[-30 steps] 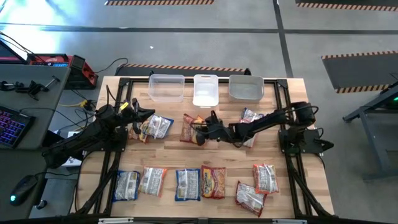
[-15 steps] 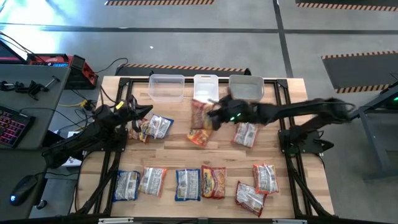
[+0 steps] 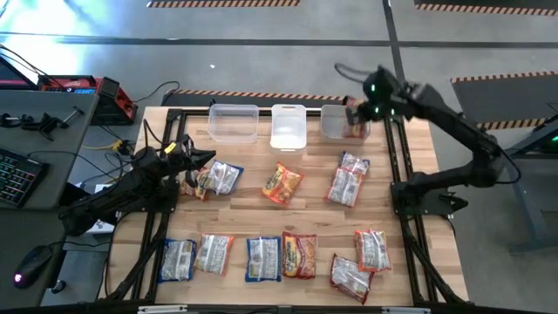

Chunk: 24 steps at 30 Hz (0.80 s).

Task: Sort Maruchan noodles
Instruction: Put the red noodle pack into the gray bin

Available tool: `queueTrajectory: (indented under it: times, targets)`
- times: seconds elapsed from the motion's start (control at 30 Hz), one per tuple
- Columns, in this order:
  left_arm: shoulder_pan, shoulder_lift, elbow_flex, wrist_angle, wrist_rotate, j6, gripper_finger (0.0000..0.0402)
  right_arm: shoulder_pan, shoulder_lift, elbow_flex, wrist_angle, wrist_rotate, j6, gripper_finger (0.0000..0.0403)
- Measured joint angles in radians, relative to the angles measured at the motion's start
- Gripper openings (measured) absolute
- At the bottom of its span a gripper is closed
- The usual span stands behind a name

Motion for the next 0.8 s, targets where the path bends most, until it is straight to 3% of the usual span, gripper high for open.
queueTrajectory:
  times: [0.33, 0.53, 0.8]
  targets:
    - [0.000, 0.000, 0.000, 0.005, -0.001, 0.000, 0.0000, -0.226, 0.316, 0.192, -0.225, -0.012, -0.323, 0.0005]
    - [0.000, 0.000, 0.000, 0.005, -0.001, 0.000, 0.0000, -0.267, 0.449, 0.225, -0.219, -0.008, -0.451, 0.0005]
    - [0.000, 0.000, 0.000, 0.005, -0.002, 0.000, 0.0000, -0.275, 0.525, 0.219, -0.210, 0.037, -0.480, 0.0005]
